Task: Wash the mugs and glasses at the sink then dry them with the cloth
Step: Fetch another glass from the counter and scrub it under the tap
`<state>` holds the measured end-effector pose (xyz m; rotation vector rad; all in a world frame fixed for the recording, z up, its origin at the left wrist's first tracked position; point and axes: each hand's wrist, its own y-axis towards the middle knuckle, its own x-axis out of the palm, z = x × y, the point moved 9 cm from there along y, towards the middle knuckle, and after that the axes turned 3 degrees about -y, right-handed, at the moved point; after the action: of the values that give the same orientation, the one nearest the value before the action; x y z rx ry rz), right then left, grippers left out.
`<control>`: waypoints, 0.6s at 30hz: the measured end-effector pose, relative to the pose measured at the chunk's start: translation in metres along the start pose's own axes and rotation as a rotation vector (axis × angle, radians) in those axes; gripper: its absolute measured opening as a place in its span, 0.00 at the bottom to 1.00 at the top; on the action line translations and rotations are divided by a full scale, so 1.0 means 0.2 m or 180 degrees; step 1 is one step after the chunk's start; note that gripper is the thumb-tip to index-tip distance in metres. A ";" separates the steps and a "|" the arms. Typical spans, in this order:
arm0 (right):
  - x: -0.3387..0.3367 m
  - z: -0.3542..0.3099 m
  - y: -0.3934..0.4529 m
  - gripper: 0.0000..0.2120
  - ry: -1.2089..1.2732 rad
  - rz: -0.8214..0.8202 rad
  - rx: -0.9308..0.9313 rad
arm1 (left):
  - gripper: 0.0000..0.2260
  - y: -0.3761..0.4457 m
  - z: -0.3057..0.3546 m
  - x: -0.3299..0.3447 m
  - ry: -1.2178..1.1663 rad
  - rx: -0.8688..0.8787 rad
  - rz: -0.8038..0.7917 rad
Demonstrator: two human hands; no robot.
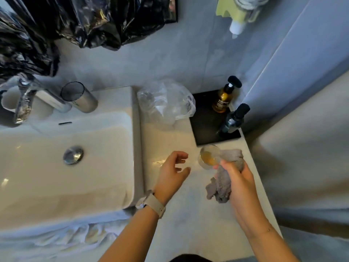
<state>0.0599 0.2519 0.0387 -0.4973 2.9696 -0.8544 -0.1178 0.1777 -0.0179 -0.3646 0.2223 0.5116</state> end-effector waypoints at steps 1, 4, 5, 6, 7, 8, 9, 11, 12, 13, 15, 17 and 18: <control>-0.05 0.00 0.03 0.14 0.0021 0.0024 0.0021 | 0.20 0.05 -0.01 0.09 0.0168 -0.0037 -0.0124; -0.15 -0.02 0.12 0.09 0.0056 0.0097 0.0025 | 0.38 0.21 -0.05 0.31 0.0421 -0.0223 -0.0404; -0.17 -0.03 0.14 0.10 0.0054 0.0086 0.0025 | 0.42 0.25 -0.06 0.37 0.0413 -0.0262 -0.0475; -0.18 -0.04 0.16 0.12 0.0050 0.0067 0.0032 | 0.44 0.28 -0.07 0.42 0.0380 -0.0269 -0.0532; -0.20 -0.05 0.18 0.14 0.0043 0.0045 0.0051 | 0.44 0.30 -0.08 0.45 0.0347 -0.0244 -0.0568; -0.20 -0.05 0.20 0.14 0.0044 0.0023 0.0064 | 0.43 0.32 -0.08 0.48 0.0326 -0.0194 -0.0577; -0.21 -0.05 0.22 0.13 0.0050 0.0002 0.0060 | 0.41 0.33 -0.09 0.48 0.0325 -0.0136 -0.0558; -0.21 -0.06 0.24 0.11 0.0059 -0.0038 0.0048 | 0.37 0.34 -0.10 0.48 0.0367 -0.0016 -0.0483; -0.21 -0.07 0.26 0.13 0.0051 -0.0047 0.0056 | 0.36 0.34 -0.09 0.47 0.0387 0.0036 -0.0445; -0.20 -0.07 0.26 0.14 0.0050 -0.0055 0.0065 | 0.35 0.33 -0.08 0.46 0.0381 0.0073 -0.0402; -0.17 -0.08 0.27 0.15 0.0079 -0.0078 0.0064 | 0.34 0.31 -0.05 0.41 0.0279 0.0114 -0.0264; -0.13 -0.11 0.26 0.15 0.0065 -0.0107 0.0061 | 0.34 0.26 0.00 0.33 0.0203 0.0180 -0.0102; -0.10 -0.12 0.25 0.14 0.0051 -0.0126 0.0042 | 0.34 0.23 0.03 0.28 0.0197 0.0228 -0.0024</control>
<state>0.0622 0.3105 0.0318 -0.5533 2.9760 -0.8847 -0.0941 0.2420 -0.0411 -0.3115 0.2983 0.4842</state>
